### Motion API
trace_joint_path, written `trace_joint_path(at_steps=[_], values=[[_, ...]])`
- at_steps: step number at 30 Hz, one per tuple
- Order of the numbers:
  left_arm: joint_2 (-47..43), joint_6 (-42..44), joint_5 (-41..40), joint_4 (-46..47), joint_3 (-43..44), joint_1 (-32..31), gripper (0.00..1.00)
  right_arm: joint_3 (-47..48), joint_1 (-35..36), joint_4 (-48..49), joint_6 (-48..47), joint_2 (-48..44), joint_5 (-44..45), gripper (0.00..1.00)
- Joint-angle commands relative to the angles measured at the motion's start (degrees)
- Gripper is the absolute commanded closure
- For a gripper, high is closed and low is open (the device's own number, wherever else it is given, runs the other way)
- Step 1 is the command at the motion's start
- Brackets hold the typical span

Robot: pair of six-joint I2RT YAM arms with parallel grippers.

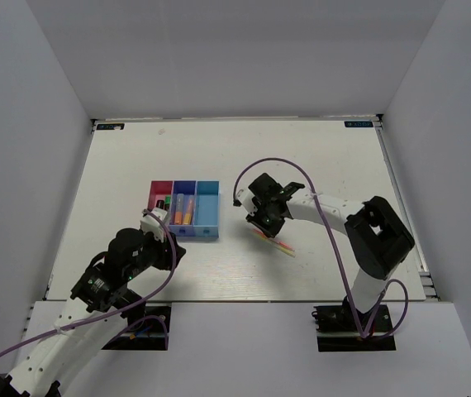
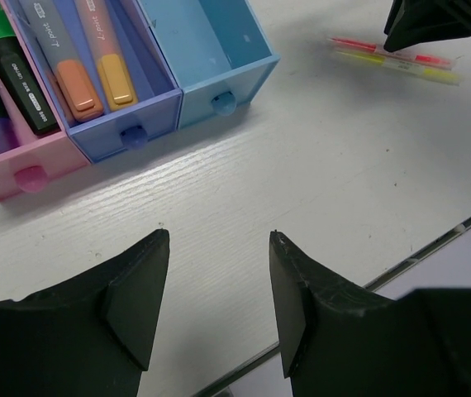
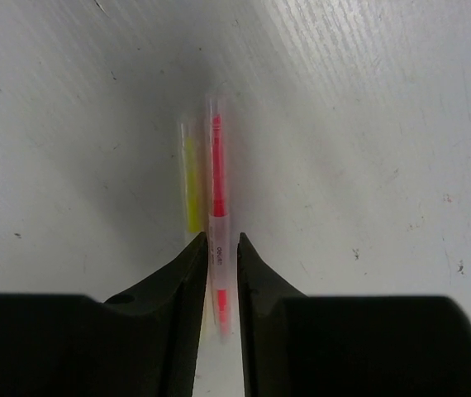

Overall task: Sort the stationery into containers
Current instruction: Pick up the pen from the center of the board.

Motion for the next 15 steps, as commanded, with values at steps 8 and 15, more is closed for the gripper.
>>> trace_joint_path(at_steps=[8, 15], values=[[-0.6, 0.2, 0.1, -0.2, -0.2, 0.2, 0.38, 1.0, -0.1, 1.2, -0.2, 2.3, 0.5, 0.71], [-0.6, 0.2, 0.3, -0.3, -0.1, 0.2, 0.38, 0.7, 0.0, 1.5, -0.4, 3.4, -0.3, 0.70]])
